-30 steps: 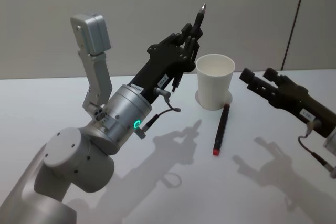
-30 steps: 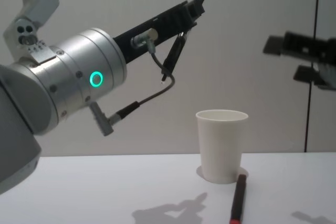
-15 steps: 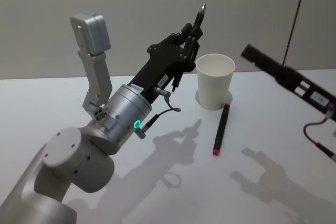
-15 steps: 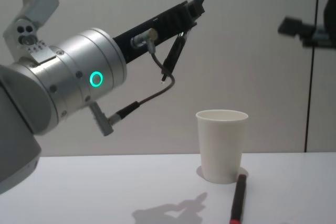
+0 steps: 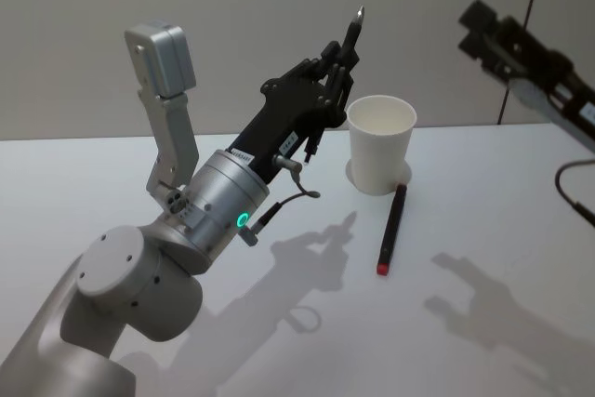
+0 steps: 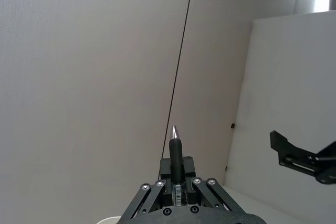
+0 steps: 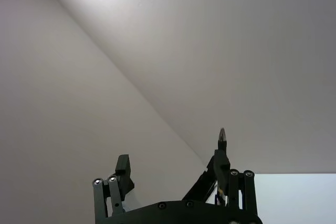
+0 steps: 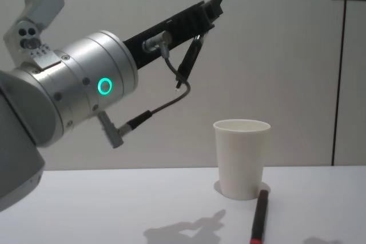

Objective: Place the pen into the pen holder.

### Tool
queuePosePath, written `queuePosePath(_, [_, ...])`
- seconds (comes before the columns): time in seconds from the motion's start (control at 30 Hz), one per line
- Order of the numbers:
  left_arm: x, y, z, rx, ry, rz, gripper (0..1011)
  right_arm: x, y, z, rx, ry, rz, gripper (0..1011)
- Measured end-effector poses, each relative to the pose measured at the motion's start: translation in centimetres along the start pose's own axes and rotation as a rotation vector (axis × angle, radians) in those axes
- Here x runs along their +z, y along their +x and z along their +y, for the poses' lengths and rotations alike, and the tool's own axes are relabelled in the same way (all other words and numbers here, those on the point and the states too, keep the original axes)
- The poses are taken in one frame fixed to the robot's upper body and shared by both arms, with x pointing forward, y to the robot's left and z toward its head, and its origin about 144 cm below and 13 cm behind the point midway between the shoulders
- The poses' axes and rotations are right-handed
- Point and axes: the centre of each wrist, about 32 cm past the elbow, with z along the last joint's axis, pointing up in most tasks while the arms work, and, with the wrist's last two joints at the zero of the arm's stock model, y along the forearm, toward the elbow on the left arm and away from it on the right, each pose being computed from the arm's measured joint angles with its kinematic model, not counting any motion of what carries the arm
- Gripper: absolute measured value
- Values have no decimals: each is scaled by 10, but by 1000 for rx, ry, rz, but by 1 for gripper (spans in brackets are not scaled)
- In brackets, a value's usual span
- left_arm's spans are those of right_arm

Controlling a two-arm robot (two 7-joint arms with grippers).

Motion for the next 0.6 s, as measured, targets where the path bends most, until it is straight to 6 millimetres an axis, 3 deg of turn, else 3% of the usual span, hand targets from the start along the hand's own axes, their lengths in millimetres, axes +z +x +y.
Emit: queuePosePath(0.6, [0, 0, 0, 0, 0, 0, 138, 7, 14, 30, -30, 34, -25, 1002])
